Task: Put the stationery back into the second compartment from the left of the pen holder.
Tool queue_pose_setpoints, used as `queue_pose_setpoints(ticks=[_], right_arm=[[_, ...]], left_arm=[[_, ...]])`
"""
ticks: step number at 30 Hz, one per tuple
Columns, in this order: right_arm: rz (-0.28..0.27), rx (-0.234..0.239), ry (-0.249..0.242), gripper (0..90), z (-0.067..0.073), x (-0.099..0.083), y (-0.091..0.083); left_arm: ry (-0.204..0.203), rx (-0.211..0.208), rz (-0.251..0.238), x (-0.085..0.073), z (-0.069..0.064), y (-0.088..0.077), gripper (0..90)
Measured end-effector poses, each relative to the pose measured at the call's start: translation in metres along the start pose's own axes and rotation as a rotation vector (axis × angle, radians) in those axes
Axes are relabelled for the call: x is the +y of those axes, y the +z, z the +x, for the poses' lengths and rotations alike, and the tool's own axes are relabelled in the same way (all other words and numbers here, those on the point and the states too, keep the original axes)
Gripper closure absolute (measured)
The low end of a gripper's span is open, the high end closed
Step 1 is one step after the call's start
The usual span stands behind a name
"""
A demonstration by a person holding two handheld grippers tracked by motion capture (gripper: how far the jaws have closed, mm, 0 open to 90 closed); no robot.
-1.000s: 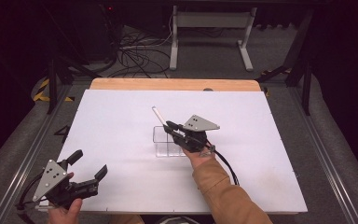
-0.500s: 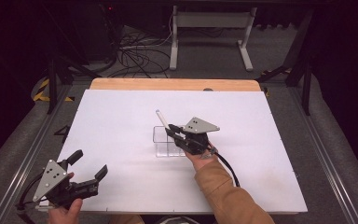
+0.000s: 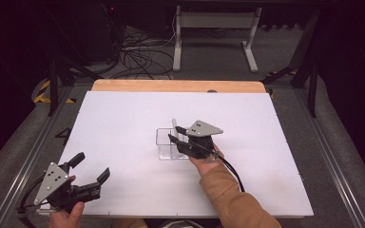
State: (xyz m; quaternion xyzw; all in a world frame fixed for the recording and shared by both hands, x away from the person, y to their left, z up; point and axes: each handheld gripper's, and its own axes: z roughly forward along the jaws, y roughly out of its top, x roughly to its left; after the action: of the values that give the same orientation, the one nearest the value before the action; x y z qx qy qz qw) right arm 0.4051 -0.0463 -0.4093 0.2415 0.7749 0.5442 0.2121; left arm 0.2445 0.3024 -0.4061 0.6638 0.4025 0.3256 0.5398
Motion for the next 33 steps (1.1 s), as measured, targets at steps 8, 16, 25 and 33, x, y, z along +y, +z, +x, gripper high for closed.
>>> queue_pose_setpoints(ticks=[8, 16, 25, 33], right_arm=[[-0.021, 0.006, -0.009, 29.5, -0.002, 0.012, -0.015], [-0.036, 0.025, -0.023, 21.6, -0.003, 0.022, -0.035], [-0.045, 0.038, -0.017, 15.6, -0.008, 0.025, -0.052], [-0.066, 0.041, -0.021, 10.6, -0.012, 0.020, -0.079]], left_arm=[[-0.005, -0.002, 0.003, -0.001, 0.000, 0.000, 6.8], [-0.001, -0.006, 0.004, 0.000, -0.001, 0.001, 6.8], [-0.003, -0.008, 0.002, -0.001, 0.000, 0.001, 6.8], [0.001, -0.015, 0.009, -0.001, -0.001, 0.003, 6.8]])
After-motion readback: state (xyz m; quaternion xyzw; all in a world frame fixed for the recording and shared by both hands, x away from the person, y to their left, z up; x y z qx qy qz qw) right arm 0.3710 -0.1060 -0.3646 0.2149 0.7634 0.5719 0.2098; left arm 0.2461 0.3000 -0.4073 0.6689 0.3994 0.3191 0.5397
